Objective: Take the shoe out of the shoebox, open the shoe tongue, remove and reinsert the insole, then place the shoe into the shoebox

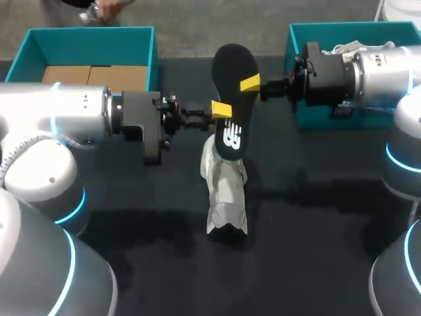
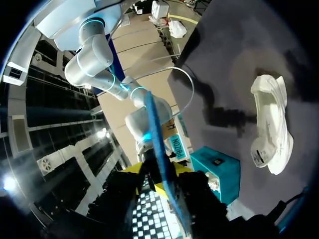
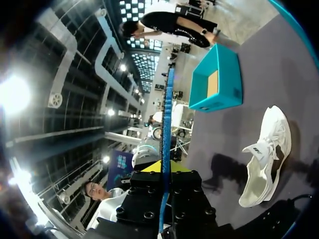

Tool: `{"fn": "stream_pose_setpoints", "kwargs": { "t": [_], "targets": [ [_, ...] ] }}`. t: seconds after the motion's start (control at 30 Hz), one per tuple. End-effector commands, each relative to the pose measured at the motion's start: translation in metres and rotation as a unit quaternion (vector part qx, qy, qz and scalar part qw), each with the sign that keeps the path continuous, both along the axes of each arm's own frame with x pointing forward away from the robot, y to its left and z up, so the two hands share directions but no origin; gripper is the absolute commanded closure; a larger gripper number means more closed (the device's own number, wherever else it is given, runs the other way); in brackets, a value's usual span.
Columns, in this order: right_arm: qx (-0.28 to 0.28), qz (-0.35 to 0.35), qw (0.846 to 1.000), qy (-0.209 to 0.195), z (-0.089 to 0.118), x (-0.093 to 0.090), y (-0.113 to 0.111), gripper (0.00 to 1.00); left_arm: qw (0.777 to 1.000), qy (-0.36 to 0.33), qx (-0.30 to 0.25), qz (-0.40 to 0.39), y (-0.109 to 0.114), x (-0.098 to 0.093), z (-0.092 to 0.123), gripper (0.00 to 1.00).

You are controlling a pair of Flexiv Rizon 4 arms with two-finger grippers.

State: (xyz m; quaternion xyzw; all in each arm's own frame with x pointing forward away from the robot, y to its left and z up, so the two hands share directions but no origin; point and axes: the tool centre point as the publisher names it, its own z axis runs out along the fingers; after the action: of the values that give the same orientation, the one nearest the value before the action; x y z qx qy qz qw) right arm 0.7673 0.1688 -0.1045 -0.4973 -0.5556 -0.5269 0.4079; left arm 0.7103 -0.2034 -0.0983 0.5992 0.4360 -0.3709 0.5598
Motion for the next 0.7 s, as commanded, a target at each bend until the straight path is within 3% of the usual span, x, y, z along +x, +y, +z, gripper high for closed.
{"fn": "stream_pose_setpoints", "kwargs": {
  "t": [0.03, 0.27, 0.5, 0.7],
  "targets": [
    [0.0, -0.009, 1.0, 0.006, -0.011, 0.001, -0.003, 1.0, 0.997, 0.012, 0.069, -0.04, 0.02, 0.009, 0.012, 0.0],
    [-0.013, -0.017, 1.0, 0.023, -0.029, 0.005, -0.006, 1.0, 0.981, 0.042, 0.174, -0.071, 0.042, 0.02, 0.024, 0.0],
    [-0.029, -0.006, 0.999, 0.034, -0.037, 0.007, 0.0, 1.0, 0.956, 0.068, 0.277, -0.073, 0.048, 0.027, 0.03, 0.0],
    [-0.03, -0.002, 0.999, 0.036, -0.041, 0.007, 0.003, 1.0, 0.954, 0.069, 0.285, -0.069, 0.047, 0.028, 0.032, 0.0]
  ]
}}
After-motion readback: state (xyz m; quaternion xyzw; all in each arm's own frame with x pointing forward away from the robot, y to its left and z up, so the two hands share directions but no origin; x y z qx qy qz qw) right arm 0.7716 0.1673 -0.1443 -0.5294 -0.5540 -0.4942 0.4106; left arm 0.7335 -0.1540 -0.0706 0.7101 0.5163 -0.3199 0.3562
